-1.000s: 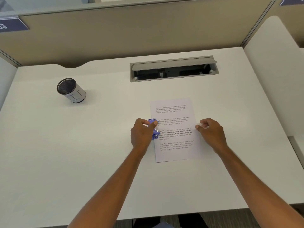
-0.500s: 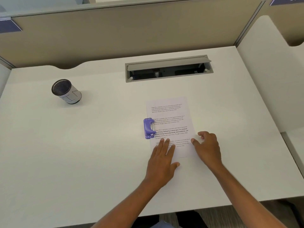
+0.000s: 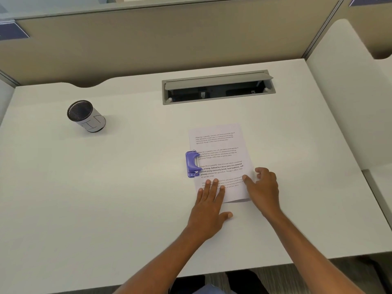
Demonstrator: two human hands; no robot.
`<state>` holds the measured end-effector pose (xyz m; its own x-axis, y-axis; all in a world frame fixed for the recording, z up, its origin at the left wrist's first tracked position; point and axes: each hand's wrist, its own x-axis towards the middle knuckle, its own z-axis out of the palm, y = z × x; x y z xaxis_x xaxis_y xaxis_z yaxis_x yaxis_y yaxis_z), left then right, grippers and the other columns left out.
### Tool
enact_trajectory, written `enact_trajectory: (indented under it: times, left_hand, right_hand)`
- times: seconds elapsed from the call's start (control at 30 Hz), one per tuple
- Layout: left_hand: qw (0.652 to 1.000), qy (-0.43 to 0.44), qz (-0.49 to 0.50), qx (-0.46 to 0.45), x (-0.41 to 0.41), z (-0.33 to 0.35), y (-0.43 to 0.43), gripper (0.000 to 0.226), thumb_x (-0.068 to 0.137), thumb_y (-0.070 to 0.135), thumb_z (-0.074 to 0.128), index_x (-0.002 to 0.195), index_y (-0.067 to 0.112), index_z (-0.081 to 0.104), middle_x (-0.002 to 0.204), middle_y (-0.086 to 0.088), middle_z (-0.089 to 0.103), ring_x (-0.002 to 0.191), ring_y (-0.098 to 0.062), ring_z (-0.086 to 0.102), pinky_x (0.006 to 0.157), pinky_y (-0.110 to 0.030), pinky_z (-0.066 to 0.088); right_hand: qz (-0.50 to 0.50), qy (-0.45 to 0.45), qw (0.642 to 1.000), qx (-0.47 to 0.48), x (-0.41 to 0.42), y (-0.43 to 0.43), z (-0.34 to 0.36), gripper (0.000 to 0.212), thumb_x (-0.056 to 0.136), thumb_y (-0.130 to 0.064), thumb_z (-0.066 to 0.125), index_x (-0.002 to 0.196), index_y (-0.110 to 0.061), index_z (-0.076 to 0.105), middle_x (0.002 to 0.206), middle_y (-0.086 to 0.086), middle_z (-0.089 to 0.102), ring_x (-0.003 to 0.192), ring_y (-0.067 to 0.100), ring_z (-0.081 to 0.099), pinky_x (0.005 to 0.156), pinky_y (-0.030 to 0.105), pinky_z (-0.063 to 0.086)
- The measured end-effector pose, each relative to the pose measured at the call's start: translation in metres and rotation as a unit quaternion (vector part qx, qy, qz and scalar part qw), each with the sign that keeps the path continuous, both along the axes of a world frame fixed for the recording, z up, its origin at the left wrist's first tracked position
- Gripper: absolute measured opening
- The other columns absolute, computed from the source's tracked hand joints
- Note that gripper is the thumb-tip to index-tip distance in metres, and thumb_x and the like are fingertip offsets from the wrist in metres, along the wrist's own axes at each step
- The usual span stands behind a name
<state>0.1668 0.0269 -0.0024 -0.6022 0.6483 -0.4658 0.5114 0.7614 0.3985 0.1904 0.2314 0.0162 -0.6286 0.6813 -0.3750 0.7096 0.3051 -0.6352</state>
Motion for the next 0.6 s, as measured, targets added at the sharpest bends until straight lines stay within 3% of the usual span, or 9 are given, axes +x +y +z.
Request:
enact_trajectory:
  times: [0.07,0.17,0.3,0.4,0.47,0.53,0.6]
  left_hand:
    - [1.000,-0.001,0.001,-0.001,0.000,0.001,0.000,0.089,0.113,0.059,0.043,0.176,0.020,-0.007,0.182,-0.006,-0.026,0.169,-0.029,-0.026,0.136,-0.041,-0.012]
    - [1.000,-0.004,0.000,0.000,0.000,0.003,-0.001,0.089,0.113,0.058,0.044,0.176,0.020,-0.006,0.182,-0.007,-0.025,0.169,-0.029,-0.025,0.137,-0.041,-0.011]
    - [1.000,-0.009,0.001,0.000,-0.001,0.006,-0.001,0.088,0.113,0.058,0.044,0.176,0.021,-0.007,0.182,-0.004,-0.026,0.169,-0.027,-0.025,0.138,-0.041,-0.010]
    - [1.000,-0.011,0.004,0.002,-0.001,0.008,0.000,0.088,0.113,0.057,0.044,0.176,0.022,-0.007,0.182,-0.003,-0.027,0.169,-0.026,-0.026,0.139,-0.041,-0.009]
    - [1.000,-0.012,0.006,0.007,0.000,0.007,-0.001,0.088,0.114,0.056,0.044,0.176,0.022,-0.006,0.182,-0.003,-0.026,0.169,-0.026,-0.026,0.138,-0.041,-0.010]
    - [1.000,-0.021,0.011,0.016,-0.002,0.008,-0.001,0.087,0.114,0.055,0.046,0.177,0.021,-0.004,0.182,-0.003,-0.025,0.169,-0.025,-0.025,0.138,-0.040,-0.010]
    - [0.998,-0.045,0.032,0.038,-0.004,0.009,-0.001,0.084,0.114,0.051,0.048,0.177,0.021,0.002,0.184,-0.001,-0.019,0.171,-0.023,-0.020,0.139,-0.039,-0.007]
  right_hand:
    - [-0.013,0.012,1.000,-0.024,-0.004,0.000,-0.001,0.056,0.098,-0.038,0.079,0.144,-0.015,0.059,0.134,0.009,0.063,0.115,0.024,0.061,0.097,0.035,0.048]
    - [-0.019,0.028,0.997,-0.072,-0.011,0.004,-0.003,0.054,0.096,-0.045,0.081,0.139,-0.019,0.062,0.119,0.001,0.070,0.109,0.023,0.068,0.097,0.043,0.057]
    - [-0.011,0.036,0.995,-0.088,-0.028,0.017,-0.003,0.030,0.093,-0.047,0.082,0.111,-0.025,0.071,0.101,-0.010,0.075,0.097,0.017,0.073,0.076,0.035,0.056]
    - [-0.025,0.042,0.989,-0.140,-0.045,0.033,-0.006,0.013,0.093,-0.031,0.086,0.093,-0.022,0.076,0.097,-0.004,0.082,0.094,0.023,0.079,0.083,0.039,0.063]
    - [-0.034,0.039,0.980,-0.190,-0.053,0.043,-0.006,0.006,0.093,-0.020,0.085,0.095,-0.019,0.079,0.102,0.005,0.085,0.093,0.025,0.081,0.082,0.040,0.066]
    - [-0.030,0.042,0.973,-0.223,-0.056,0.048,-0.004,0.008,0.094,-0.012,0.082,0.099,-0.018,0.080,0.106,0.009,0.086,0.089,0.025,0.081,0.073,0.033,0.062]
    - [-0.025,0.047,0.970,-0.238,-0.056,0.052,-0.004,0.011,0.093,-0.008,0.082,0.100,-0.016,0.080,0.106,0.011,0.086,0.089,0.027,0.081,0.074,0.034,0.062]
